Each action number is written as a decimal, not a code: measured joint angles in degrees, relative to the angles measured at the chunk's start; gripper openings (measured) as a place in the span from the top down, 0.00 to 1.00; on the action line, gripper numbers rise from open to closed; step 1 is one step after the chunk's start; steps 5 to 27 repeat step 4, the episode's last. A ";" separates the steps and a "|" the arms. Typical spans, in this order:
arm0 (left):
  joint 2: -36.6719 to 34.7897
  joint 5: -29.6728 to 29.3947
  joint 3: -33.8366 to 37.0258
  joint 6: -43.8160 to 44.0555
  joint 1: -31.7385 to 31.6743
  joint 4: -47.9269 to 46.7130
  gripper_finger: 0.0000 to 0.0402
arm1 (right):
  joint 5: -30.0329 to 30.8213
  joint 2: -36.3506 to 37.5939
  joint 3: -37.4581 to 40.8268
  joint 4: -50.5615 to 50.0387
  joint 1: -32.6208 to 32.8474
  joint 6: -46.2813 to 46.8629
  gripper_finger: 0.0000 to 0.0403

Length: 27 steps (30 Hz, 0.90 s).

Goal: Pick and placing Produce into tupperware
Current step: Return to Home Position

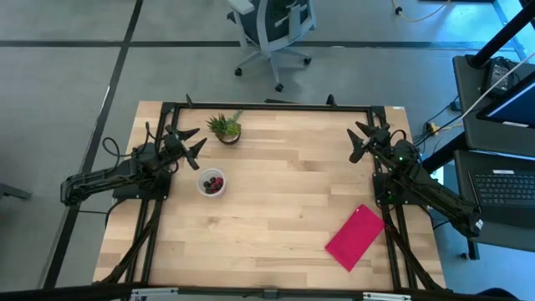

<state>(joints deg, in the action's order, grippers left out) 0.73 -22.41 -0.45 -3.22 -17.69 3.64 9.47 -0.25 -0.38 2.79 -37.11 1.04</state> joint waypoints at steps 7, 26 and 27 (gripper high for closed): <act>0.00 0.00 0.00 0.00 0.00 0.00 0.47 | 0.00 0.00 0.00 0.00 0.01 -0.01 0.45; 0.00 0.00 0.00 0.00 0.00 0.00 0.47 | 0.00 0.00 0.00 0.00 0.01 -0.01 0.45; 0.00 0.00 0.00 0.00 0.00 0.00 0.47 | 0.00 0.00 0.00 0.00 0.01 -0.01 0.45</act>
